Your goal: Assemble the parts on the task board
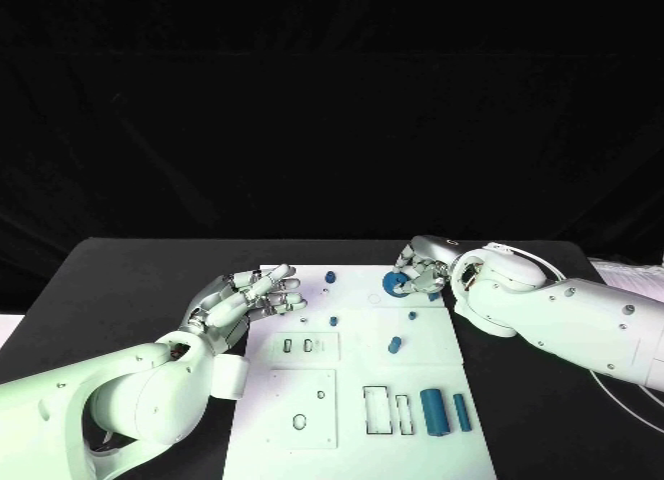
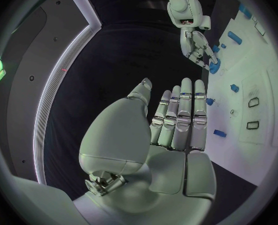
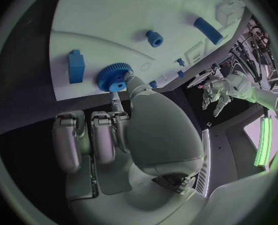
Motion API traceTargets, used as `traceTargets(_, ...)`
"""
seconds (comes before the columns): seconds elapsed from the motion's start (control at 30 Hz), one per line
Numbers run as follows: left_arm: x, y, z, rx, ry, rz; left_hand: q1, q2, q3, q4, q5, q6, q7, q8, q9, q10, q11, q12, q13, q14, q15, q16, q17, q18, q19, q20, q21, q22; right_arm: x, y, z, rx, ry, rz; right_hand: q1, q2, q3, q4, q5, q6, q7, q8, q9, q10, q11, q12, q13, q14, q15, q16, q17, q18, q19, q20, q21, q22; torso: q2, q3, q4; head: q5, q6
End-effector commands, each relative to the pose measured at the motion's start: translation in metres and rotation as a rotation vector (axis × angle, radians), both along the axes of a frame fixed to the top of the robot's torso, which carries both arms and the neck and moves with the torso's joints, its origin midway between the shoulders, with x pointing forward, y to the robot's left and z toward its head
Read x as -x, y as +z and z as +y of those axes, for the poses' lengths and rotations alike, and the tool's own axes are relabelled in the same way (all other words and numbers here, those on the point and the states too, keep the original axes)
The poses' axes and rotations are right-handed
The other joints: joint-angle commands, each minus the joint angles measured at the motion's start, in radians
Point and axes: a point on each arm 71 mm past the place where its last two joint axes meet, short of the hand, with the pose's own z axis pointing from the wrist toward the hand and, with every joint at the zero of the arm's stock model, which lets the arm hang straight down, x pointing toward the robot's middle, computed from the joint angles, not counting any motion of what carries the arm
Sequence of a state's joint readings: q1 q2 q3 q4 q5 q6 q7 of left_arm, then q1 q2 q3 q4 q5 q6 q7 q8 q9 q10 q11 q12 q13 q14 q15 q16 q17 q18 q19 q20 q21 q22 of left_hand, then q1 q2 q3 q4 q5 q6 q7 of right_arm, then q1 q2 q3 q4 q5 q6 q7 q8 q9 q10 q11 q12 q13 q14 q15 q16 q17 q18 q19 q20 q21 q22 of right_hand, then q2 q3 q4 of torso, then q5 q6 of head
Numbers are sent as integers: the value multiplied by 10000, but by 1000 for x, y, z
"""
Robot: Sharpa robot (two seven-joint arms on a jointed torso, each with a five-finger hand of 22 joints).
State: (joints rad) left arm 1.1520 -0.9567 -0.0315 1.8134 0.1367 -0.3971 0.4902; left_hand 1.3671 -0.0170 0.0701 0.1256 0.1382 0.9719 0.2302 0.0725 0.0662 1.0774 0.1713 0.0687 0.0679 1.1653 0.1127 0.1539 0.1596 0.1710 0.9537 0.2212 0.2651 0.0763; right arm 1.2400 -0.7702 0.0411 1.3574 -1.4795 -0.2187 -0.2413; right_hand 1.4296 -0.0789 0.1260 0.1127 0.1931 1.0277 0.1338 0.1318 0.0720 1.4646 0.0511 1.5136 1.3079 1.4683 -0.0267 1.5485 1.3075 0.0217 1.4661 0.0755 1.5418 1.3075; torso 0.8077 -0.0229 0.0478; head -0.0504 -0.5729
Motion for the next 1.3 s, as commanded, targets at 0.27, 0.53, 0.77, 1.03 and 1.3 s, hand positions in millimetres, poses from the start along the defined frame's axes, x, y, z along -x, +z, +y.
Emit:
traceTargets(0.27, 1, 2, -2, 125, -180, -50, 91, 114, 25, -92, -30, -82, 30, -55, -8, -79, 6, -39, -11, -63, 41, -88, 18, 124, -5, 62, -47, -23, 9, -7, 11, 1424, 884, -933, -352, -129, 203, 89, 185, 656, -227, 218, 99, 894, -219, 238, 2370, 966, -118, 112, 2348, -137, 878, -53, 142, 2281, 5, 3, 2, -39, -24)
traceTargets(0.53, 1, 1, -1, 120, -185, -37, 91, 114, 25, -92, -30, -82, 30, -55, -8, -79, 6, -39, -11, -63, 41, -88, 18, 124, -5, 62, -47, -23, 14, -3, 21, 894, 1142, -1448, -448, -48, 465, 81, 656, 919, -356, 243, 115, 903, -341, 247, 2386, 986, -230, 149, 2444, -153, 913, -162, 172, 2353, 3, -1, 19, -7, -31)
traceTargets(0.77, 1, 1, -2, 138, -226, -29, 91, 114, 25, -92, -30, -82, 30, -55, -8, -79, 6, -39, -11, -63, 41, -88, 18, 124, -5, 62, -47, -23, 22, 5, 42, 630, 1530, -2114, -468, -36, 562, 58, 763, 907, -353, 191, 97, 869, -346, 175, 2336, 994, -240, 165, 2485, -152, 911, -181, 171, 2350, 2, -12, 16, 5, -2)
traceTargets(1.03, 1, 1, -2, 156, -258, -31, 102, 121, 33, -108, -31, -87, 32, -57, -8, -87, 8, -40, -10, -69, 43, -100, 20, 124, -9, 65, -53, -27, 35, 14, 78, 495, 2308, -2904, -457, -5, 727, -24, 629, 949, -358, 144, 84, 861, -350, 152, 2325, 1004, -247, 183, 2532, -150, 906, -193, 166, 2341, 3, -19, 18, 20, -6)
traceTargets(1.3, 1, 1, -3, 177, -290, -37, 102, 121, 33, -108, -31, -87, 32, -57, -8, -87, 8, -40, -10, -69, 43, -100, 20, 124, -9, 65, -53, -27, 36, 9, 106, 575, 2771, -2974, -500, -5, 796, -56, 479, 982, -361, 117, 78, 859, -354, 143, 2323, 1005, -249, 186, 2540, -152, 910, -198, 169, 2348, 10, -7, 23, 40, -12)
